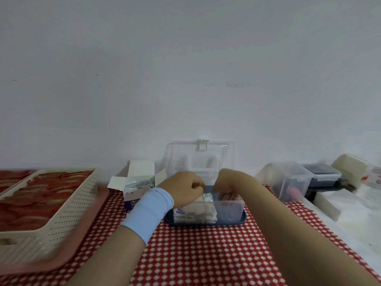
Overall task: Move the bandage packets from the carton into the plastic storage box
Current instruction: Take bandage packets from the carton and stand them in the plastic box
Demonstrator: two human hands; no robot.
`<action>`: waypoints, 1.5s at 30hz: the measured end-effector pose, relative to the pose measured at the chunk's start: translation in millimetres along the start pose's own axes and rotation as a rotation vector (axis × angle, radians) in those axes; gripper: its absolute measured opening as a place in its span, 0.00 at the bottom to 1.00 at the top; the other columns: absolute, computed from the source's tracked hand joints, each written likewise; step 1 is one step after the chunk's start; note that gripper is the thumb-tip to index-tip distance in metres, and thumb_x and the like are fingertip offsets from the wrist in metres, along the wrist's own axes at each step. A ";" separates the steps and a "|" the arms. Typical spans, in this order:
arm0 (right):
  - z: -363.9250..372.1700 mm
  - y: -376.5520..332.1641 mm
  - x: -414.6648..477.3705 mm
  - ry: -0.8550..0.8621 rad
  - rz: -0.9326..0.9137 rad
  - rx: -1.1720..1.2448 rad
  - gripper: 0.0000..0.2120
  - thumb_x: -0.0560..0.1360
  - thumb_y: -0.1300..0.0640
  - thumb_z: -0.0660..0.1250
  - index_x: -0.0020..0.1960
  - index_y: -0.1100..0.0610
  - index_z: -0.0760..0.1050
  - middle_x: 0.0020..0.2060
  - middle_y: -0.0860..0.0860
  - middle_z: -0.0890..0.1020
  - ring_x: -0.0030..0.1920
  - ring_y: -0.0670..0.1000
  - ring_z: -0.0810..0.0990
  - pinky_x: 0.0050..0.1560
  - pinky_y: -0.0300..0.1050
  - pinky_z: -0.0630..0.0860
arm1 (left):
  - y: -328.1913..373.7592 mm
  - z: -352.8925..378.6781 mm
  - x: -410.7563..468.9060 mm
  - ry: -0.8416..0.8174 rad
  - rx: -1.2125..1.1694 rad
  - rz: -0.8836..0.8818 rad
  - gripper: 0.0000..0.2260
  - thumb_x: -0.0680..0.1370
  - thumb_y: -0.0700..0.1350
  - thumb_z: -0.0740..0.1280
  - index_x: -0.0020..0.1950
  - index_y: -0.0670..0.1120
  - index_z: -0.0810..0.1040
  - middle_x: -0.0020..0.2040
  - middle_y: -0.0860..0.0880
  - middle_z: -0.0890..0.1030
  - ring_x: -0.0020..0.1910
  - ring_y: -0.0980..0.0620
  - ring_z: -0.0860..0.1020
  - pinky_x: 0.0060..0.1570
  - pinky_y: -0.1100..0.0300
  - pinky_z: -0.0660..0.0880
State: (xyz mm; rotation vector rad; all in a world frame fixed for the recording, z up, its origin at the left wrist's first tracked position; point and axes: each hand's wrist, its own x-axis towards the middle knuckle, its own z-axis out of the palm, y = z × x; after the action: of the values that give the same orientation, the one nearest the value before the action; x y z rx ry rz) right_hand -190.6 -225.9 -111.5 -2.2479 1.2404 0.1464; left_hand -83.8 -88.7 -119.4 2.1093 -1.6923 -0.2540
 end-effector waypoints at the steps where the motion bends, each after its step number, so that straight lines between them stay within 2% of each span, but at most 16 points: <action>1: -4.8 -4.2 -4.7 0.042 -0.017 0.000 0.11 0.80 0.56 0.67 0.47 0.65 0.78 0.47 0.59 0.86 0.44 0.56 0.86 0.53 0.51 0.82 | 0.0 -9.4 -3.7 0.065 -0.036 0.013 0.12 0.80 0.45 0.61 0.56 0.51 0.83 0.56 0.55 0.81 0.54 0.55 0.78 0.56 0.62 0.73; 3: -14.2 -15.9 -12.8 0.167 -0.109 0.033 0.11 0.79 0.57 0.66 0.46 0.65 0.78 0.43 0.58 0.86 0.39 0.56 0.86 0.48 0.50 0.84 | -7.8 -28.8 -12.1 0.209 -0.100 0.007 0.11 0.80 0.43 0.63 0.57 0.52 0.82 0.54 0.58 0.80 0.52 0.60 0.77 0.53 0.68 0.69; 6: -18.8 -42.6 -25.4 0.392 -0.362 0.063 0.11 0.76 0.61 0.65 0.50 0.69 0.81 0.42 0.60 0.86 0.40 0.59 0.86 0.45 0.53 0.84 | -38.6 -54.4 -23.6 0.403 -0.098 -0.065 0.10 0.80 0.41 0.64 0.53 0.53 0.82 0.50 0.59 0.79 0.46 0.65 0.74 0.45 0.72 0.66; 10: 0.2 -85.1 -48.7 0.339 -0.659 0.129 0.05 0.78 0.59 0.68 0.51 0.57 0.83 0.40 0.44 0.81 0.41 0.44 0.79 0.43 0.37 0.74 | -83.5 -68.7 -42.1 0.515 -0.017 -0.265 0.11 0.81 0.40 0.62 0.51 0.53 0.82 0.53 0.53 0.80 0.47 0.56 0.76 0.49 0.64 0.69; 12: 13.3 -102.4 -44.4 0.307 -0.722 0.085 0.06 0.77 0.59 0.70 0.51 0.55 0.84 0.42 0.44 0.81 0.42 0.42 0.77 0.45 0.34 0.71 | -100.1 -65.6 -52.6 0.509 -0.014 -0.334 0.13 0.81 0.38 0.61 0.51 0.53 0.82 0.55 0.51 0.78 0.50 0.54 0.76 0.52 0.62 0.69; 17: 37.8 -135.8 -26.9 0.255 -0.756 -0.039 0.07 0.76 0.60 0.71 0.53 0.54 0.85 0.49 0.48 0.86 0.48 0.45 0.81 0.51 0.37 0.75 | -116.5 -56.8 -67.0 0.467 0.002 -0.386 0.12 0.81 0.43 0.62 0.60 0.53 0.81 0.60 0.53 0.79 0.51 0.59 0.75 0.52 0.66 0.67; 20: 50.8 -153.3 -13.6 0.241 -0.744 -0.153 0.07 0.76 0.57 0.72 0.52 0.52 0.85 0.48 0.47 0.86 0.48 0.46 0.82 0.52 0.42 0.79 | -121.9 -53.1 -65.1 0.436 0.000 -0.380 0.12 0.82 0.46 0.62 0.63 0.53 0.80 0.60 0.55 0.81 0.48 0.61 0.73 0.40 0.75 0.64; 21: 55.2 -158.3 -9.0 0.235 -0.738 -0.196 0.07 0.75 0.56 0.72 0.52 0.51 0.85 0.47 0.47 0.86 0.47 0.47 0.83 0.51 0.44 0.80 | -123.5 -51.8 -64.6 0.431 0.003 -0.376 0.12 0.83 0.46 0.62 0.64 0.53 0.80 0.60 0.55 0.81 0.48 0.61 0.73 0.38 0.76 0.64; 26: 71.4 -177.4 5.9 0.243 -0.718 -0.383 0.07 0.75 0.51 0.71 0.51 0.52 0.83 0.44 0.49 0.84 0.45 0.51 0.81 0.44 0.45 0.78 | -133.5 -48.6 -61.1 0.465 -0.042 -0.390 0.15 0.83 0.41 0.58 0.63 0.53 0.80 0.60 0.53 0.81 0.48 0.58 0.72 0.48 0.66 0.65; 28: 75.0 -181.7 9.0 0.254 -0.715 -0.432 0.10 0.75 0.48 0.71 0.50 0.53 0.83 0.42 0.50 0.83 0.43 0.52 0.81 0.42 0.46 0.79 | -134.6 -50.2 -61.7 0.515 -0.080 -0.387 0.16 0.82 0.39 0.58 0.63 0.52 0.80 0.60 0.53 0.81 0.48 0.58 0.72 0.46 0.70 0.65; 30: 78.6 -185.2 10.7 0.250 -0.735 -0.477 0.11 0.75 0.47 0.70 0.53 0.51 0.83 0.43 0.49 0.83 0.44 0.51 0.81 0.44 0.47 0.80 | -138.4 -51.6 -62.0 0.543 -0.114 -0.379 0.16 0.81 0.38 0.59 0.63 0.50 0.79 0.59 0.52 0.82 0.48 0.59 0.72 0.37 0.75 0.66; 32: 81.9 -185.7 13.0 0.260 -0.746 -0.517 0.09 0.76 0.48 0.68 0.52 0.51 0.82 0.42 0.48 0.82 0.43 0.51 0.80 0.41 0.45 0.78 | -141.6 -51.9 -62.7 0.533 -0.133 -0.368 0.15 0.82 0.39 0.59 0.63 0.50 0.79 0.58 0.53 0.82 0.47 0.59 0.73 0.35 0.81 0.67; 35: 85.5 -184.6 16.9 0.285 -0.727 -0.566 0.09 0.77 0.49 0.67 0.48 0.50 0.84 0.38 0.47 0.82 0.40 0.50 0.80 0.35 0.41 0.73 | -144.6 -51.7 -62.6 0.515 -0.142 -0.367 0.13 0.82 0.42 0.61 0.63 0.51 0.80 0.59 0.54 0.82 0.48 0.60 0.73 0.35 0.79 0.66; 40: 85.3 -179.3 18.9 0.294 -0.721 -0.482 0.09 0.79 0.48 0.66 0.52 0.46 0.84 0.42 0.47 0.83 0.43 0.50 0.80 0.44 0.46 0.79 | -143.5 -53.0 -62.6 0.506 -0.178 -0.351 0.12 0.82 0.43 0.62 0.61 0.51 0.81 0.60 0.54 0.80 0.47 0.62 0.73 0.36 0.78 0.66; 43: 75.8 -169.6 19.7 0.363 -0.738 -0.226 0.06 0.79 0.51 0.66 0.52 0.49 0.83 0.45 0.46 0.84 0.46 0.48 0.81 0.49 0.46 0.79 | -140.9 -58.4 -65.7 0.471 -0.225 -0.331 0.09 0.81 0.48 0.63 0.57 0.51 0.81 0.53 0.58 0.78 0.43 0.66 0.72 0.37 0.82 0.65; 45: 71.3 -161.7 18.6 0.400 -0.775 -0.036 0.05 0.79 0.54 0.67 0.51 0.50 0.82 0.43 0.44 0.82 0.44 0.45 0.79 0.47 0.42 0.77 | -137.7 -58.1 -65.9 0.441 -0.286 -0.318 0.06 0.79 0.49 0.67 0.54 0.52 0.80 0.47 0.61 0.78 0.42 0.68 0.73 0.36 0.83 0.65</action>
State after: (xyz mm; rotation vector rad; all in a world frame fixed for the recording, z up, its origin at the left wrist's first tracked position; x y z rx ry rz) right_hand -37.6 -135.6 -109.6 -2.6965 0.4496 -0.5968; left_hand 45.3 10.2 -134.7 2.0226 -1.0077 -0.1028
